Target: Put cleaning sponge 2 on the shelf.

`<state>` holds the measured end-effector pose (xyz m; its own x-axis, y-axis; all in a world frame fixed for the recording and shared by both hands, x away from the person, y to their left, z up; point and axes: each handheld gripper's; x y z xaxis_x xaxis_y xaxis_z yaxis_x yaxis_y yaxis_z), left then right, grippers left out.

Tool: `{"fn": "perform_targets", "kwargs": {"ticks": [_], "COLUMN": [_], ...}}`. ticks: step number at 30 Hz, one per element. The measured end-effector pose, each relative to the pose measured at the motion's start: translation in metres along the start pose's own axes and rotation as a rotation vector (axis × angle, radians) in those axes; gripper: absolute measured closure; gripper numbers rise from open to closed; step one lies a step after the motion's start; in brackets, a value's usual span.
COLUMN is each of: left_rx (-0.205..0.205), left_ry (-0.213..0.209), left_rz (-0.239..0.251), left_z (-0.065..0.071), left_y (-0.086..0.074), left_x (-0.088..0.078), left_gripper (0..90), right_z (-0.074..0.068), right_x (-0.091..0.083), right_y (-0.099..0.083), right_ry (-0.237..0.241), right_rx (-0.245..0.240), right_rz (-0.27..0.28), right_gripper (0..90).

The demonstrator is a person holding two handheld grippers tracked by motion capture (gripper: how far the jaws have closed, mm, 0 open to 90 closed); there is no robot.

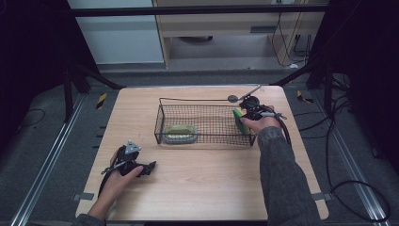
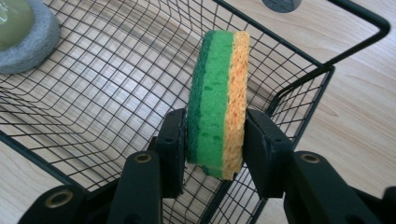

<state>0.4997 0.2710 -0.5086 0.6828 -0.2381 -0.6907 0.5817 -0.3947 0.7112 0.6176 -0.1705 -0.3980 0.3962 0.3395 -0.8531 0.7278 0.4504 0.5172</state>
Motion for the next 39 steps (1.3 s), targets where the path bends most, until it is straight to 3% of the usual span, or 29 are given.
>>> {"fn": "perform_targets", "kwargs": {"ticks": [12,17,21,31,34,39], "left_rx": [0.0,0.0,-0.001,-0.001,-0.001,-0.005], "left_ry": [0.0,-0.001,-0.002,-0.002,-0.002,-0.002], "left_rz": [0.0,0.0,-0.001,0.0,0.001,0.001], "left_z": [0.0,0.0,0.0,0.0,0.0,0.0], "left_y": [0.0,0.0,0.0,0.0,0.0,0.001], "left_x": [0.0,0.0,0.0,0.0,0.0,0.001], "left_gripper": [0.0,0.0,0.0,0.0,0.0,0.0], "right_z": [-0.023,-0.03,-0.034,-0.036,-0.031,-0.027], "right_x": [0.01,0.015,0.017,0.004,-0.002,-0.005], "right_y": [0.011,0.015,0.017,0.013,0.007,0.002], "right_ry": [0.046,0.077,0.089,0.052,0.034,0.022], "right_rx": [-0.035,-0.027,-0.025,-0.005,-0.008,0.004], "right_rz": [-0.013,-0.021,-0.021,0.039,0.068,0.093], "right_gripper": [56.7,51.0,41.4,30.5,19.7,12.2]}}
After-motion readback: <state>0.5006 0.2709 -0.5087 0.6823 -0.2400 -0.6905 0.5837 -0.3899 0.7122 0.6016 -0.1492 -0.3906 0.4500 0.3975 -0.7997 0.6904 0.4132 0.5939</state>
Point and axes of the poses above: each handheld gripper's, and its own axes: x roughly forward along the jaws, y roughly out of its top, z roughly to its right, and after that the axes turned 9 degrees about y, right-handed
